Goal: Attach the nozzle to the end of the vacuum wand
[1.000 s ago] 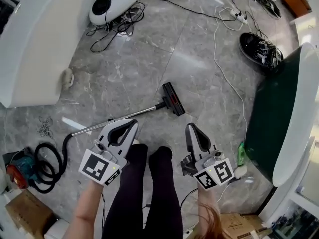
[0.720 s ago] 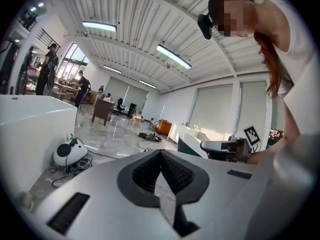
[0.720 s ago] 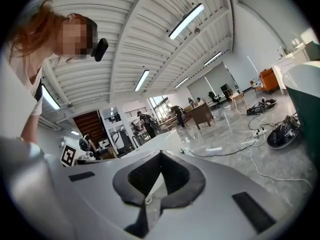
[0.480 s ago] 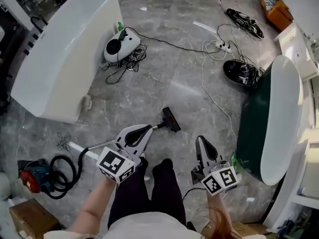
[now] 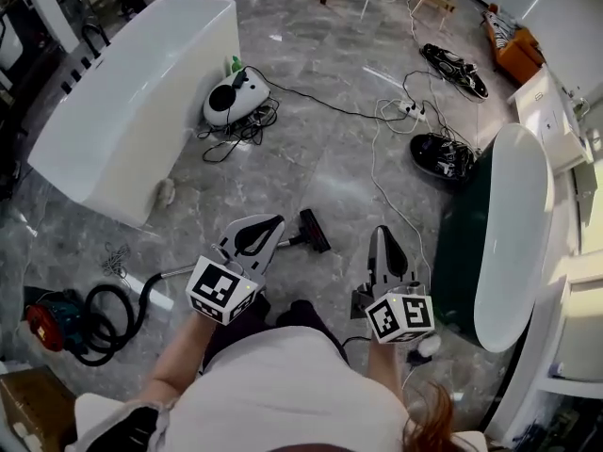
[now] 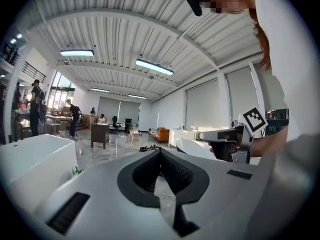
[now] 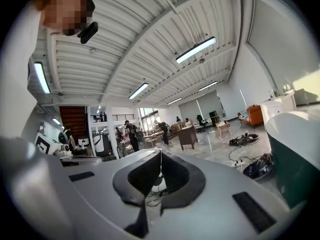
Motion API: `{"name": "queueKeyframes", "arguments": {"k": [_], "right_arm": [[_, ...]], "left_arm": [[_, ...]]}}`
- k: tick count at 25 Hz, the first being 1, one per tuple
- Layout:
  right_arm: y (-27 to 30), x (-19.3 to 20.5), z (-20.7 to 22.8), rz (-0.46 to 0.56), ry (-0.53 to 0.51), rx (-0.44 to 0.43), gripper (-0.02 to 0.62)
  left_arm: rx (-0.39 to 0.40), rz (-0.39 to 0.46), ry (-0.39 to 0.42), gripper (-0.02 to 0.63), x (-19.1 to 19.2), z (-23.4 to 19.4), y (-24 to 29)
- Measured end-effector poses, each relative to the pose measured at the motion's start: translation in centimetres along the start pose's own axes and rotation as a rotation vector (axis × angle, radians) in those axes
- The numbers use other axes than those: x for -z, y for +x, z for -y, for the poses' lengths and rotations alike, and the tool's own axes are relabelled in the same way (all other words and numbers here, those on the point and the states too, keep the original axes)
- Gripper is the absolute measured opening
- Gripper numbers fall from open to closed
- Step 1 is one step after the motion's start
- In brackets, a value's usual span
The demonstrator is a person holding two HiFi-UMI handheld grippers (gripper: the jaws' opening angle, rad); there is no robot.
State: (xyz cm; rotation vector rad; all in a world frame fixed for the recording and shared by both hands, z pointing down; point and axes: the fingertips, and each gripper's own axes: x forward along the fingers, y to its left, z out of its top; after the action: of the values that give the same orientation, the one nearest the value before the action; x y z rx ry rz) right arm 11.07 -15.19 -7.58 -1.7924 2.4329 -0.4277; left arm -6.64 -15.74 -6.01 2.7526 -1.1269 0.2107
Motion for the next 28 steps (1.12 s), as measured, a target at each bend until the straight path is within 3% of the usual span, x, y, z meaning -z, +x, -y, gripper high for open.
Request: {"name": "queueKeyframes", "arguments": {"k": [6, 14, 28], "right_arm": [[0.9, 0.8, -1.4, -0.035, -0.085, -0.022, 0.015], [0.4, 1.2, -0.6, -0.053, -0.106, 0.007, 0.015], [0.0, 2.0, 0.2, -0.078, -0.047, 0.015, 0.015]], "left_arm": [[-0.077, 0.046, 0.016, 0.011, -0.6, -1.2, -1.1], [-0.16, 0.019, 0.018, 0.01, 0.5, -3.4, -2.8], [-0.156, -0.032, 0.02, 0.01, 1.8, -3.4, -2.8]]}}
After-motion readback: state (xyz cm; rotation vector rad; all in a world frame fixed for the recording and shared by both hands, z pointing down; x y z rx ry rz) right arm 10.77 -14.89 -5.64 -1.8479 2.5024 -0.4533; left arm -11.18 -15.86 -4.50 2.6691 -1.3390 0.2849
